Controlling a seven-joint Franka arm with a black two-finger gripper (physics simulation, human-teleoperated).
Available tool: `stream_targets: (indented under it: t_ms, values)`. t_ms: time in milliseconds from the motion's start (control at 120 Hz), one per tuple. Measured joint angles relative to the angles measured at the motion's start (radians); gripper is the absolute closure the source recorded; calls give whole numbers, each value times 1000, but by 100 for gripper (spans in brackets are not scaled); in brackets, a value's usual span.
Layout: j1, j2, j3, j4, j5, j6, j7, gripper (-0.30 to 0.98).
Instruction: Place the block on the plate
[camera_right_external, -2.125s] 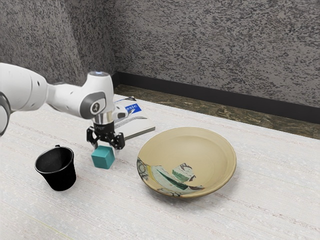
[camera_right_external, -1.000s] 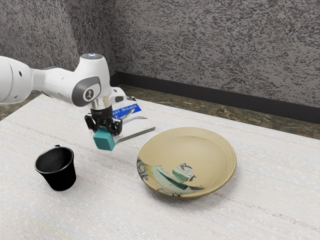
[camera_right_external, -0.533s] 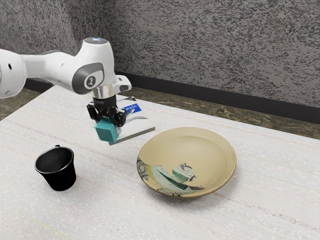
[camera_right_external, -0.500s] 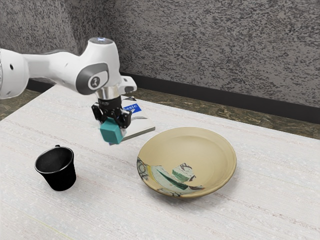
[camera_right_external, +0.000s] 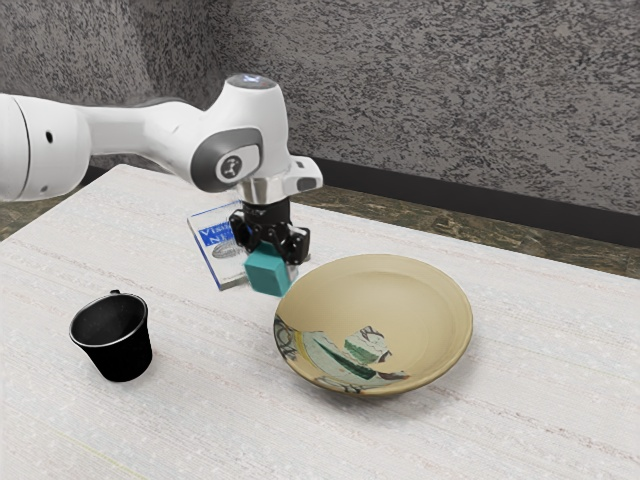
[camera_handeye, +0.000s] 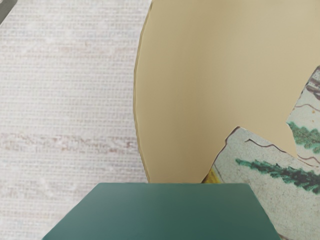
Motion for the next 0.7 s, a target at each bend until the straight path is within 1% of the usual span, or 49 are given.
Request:
stream_targets:
  t_ms: [192,375,700]
  values:
    - [-31,74,1,57,14,0,-14,28]
    - [-42,96,1,71,28,1,-27,28]
    - [-63,186,4,107,54,16,-44,28]
